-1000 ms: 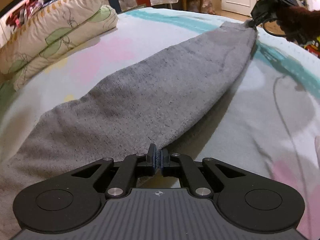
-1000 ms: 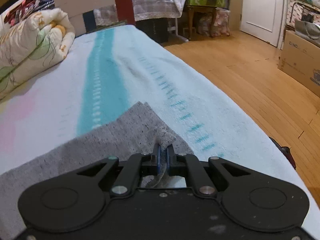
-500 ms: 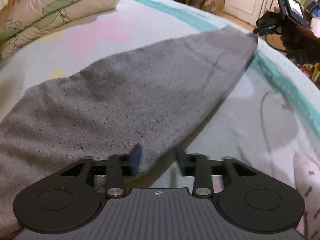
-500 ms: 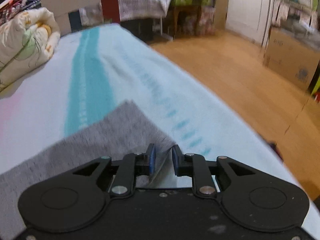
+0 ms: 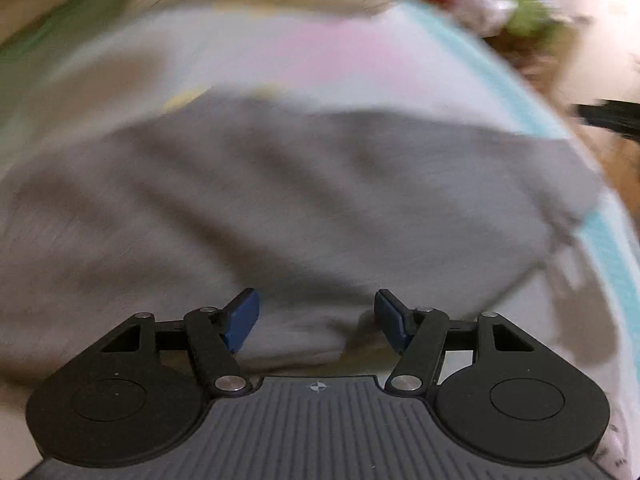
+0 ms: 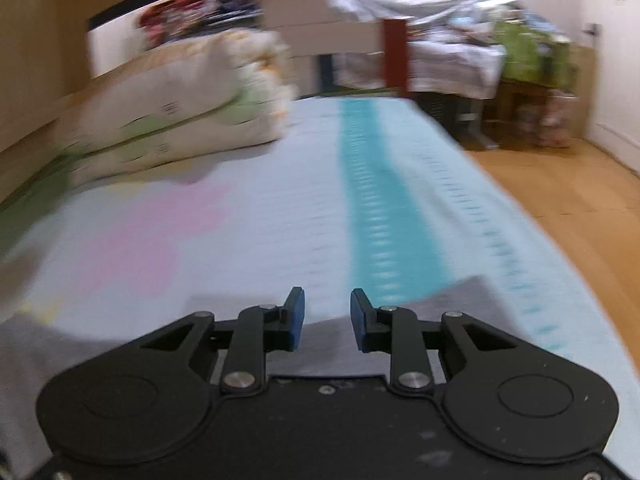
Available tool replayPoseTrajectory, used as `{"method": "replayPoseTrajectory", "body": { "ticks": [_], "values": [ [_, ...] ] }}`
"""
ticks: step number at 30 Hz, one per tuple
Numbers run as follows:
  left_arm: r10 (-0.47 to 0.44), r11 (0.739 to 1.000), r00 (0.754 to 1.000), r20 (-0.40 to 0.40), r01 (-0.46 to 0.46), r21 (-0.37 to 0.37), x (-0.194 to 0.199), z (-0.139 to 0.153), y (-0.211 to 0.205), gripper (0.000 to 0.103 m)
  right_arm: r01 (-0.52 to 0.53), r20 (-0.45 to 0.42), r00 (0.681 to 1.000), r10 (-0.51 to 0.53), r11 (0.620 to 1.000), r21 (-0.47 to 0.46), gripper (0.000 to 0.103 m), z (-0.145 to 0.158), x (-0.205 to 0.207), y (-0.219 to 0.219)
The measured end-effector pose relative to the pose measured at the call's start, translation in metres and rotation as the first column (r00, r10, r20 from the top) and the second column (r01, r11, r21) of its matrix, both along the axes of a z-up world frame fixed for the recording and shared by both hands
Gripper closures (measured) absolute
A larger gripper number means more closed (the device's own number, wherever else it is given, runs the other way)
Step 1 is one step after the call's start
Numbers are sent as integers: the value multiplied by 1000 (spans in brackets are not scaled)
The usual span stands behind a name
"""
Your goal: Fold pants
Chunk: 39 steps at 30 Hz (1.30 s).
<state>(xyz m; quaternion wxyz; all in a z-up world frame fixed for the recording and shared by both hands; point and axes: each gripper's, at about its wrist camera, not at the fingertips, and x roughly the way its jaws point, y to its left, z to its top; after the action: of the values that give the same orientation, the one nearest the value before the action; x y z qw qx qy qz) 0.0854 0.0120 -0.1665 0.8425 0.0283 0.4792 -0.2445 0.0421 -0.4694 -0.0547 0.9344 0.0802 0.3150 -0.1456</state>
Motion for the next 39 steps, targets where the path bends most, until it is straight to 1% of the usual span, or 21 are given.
{"method": "replayPoseTrajectory", "body": {
  "ticks": [1, 2, 4, 6, 8, 10, 14, 15, 16, 17, 19, 21, 24, 27, 28, 30, 31, 33, 35, 36, 39],
  "values": [
    [18, 999, 1000, -17, -18, -28, 2, -3, 14, 48, -36, -6, 999, 36, 999, 10, 76, 0, 4, 8],
    [18, 998, 1000, -20, -19, -52, 3, -1, 23, 52, -82, -13, 997, 82, 996, 19, 75, -2, 10, 19],
    [30, 999, 998, -49, -32, -38, 2, 5, 31, 61, -153, -20, 988, 154, 988, 26, 75, -1, 15, 37],
    [28, 999, 998, -63, -30, -22, 1, 9, 32, 62, -238, -23, 971, 239, 970, 54, 75, 0, 21, 55],
    [20, 1000, 998, -59, -19, 9, -1, 13, 29, 62, -326, -25, 944, 329, 941, 89, 74, 1, 25, 76],
    [26, 999, 998, -65, -24, 25, -3, 15, 29, 62, -388, -30, 920, 392, 917, 93, 73, 1, 28, 96],
    [87, 996, 989, -121, -89, -15, -3, 21, 39, 62, -514, -33, 853, 521, 849, 121, 72, 3, 30, 137],
    [83, 996, 990, -112, -86, -27, -4, 27, 41, 62, -540, -34, 836, 547, 833, 121, 72, 4, 29, 145],
    [72, 997, 994, -82, -75, -27, -4, 34, 41, 61, -568, -37, 817, 575, 814, 122, 72, 5, 28, 153],
    [65, 998, 997, -30, -65, -11, -4, 41, 41, 60, -593, -38, 799, 601, 796, 122, 71, 6, 29, 160],
    [74, 997, 997, 35, -75, 17, 2, 49, 45, 58, -631, -42, 768, 640, 766, 122, 71, 5, 26, 172],
    [120, 993, 992, 48, -120, 14, 14, 51, 55, 57, -664, -53, 738, 673, 738, 122, 70, 5, 28, 180],
    [211, 977, 976, 49, -213, 31, 33, 44, 74, 57, -692, -81, 706, 703, 710, 131, 69, 5, 33, 188],
    [267, 962, 964, -1, -267, 57, 40, 29, 91, 56, -713, -102, 679, 727, 687, 140, 68, 8, 47, 190],
    [273, 961, 961, -28, -271, 61, 41, 23, 95, 56, -723, -114, 668, 736, 677, 138, 68, 9, 54, 191],
    [268, 963, 963, -14, -267, 40, 36, 20, 99, 56, -738, -135, 648, 750, 661, 134, 68, 12, 68, 196],
    [263, 964, 965, -14, -262, 49, 34, 20, 98, 56, -747, -149, 635, 758, 651, 134, 68, 13, 77, 198],
    [267, 963, 964, -15, -266, 48, 34, 20, 95, 52, -764, -183, 606, 774, 631, 135, 68, 15, 99, 203],
    [276, 961, 961, -25, -275, 32, 34, 19, 92, 44, -774, -220, 581, 783, 616, 147, 68, 12, 120, 209],
    [276, 961, 961, -32, -275, 30, 35, 18, 90, 43, -778, -239, 571, 786, 611, 150, 68, 10, 130, 213],
    [254, 967, 966, -45, -252, 33, 39, 17, 88, 39, -812, -298, 522, 799, 572, 113, 67, -8, 154, 227]
  ]
}}
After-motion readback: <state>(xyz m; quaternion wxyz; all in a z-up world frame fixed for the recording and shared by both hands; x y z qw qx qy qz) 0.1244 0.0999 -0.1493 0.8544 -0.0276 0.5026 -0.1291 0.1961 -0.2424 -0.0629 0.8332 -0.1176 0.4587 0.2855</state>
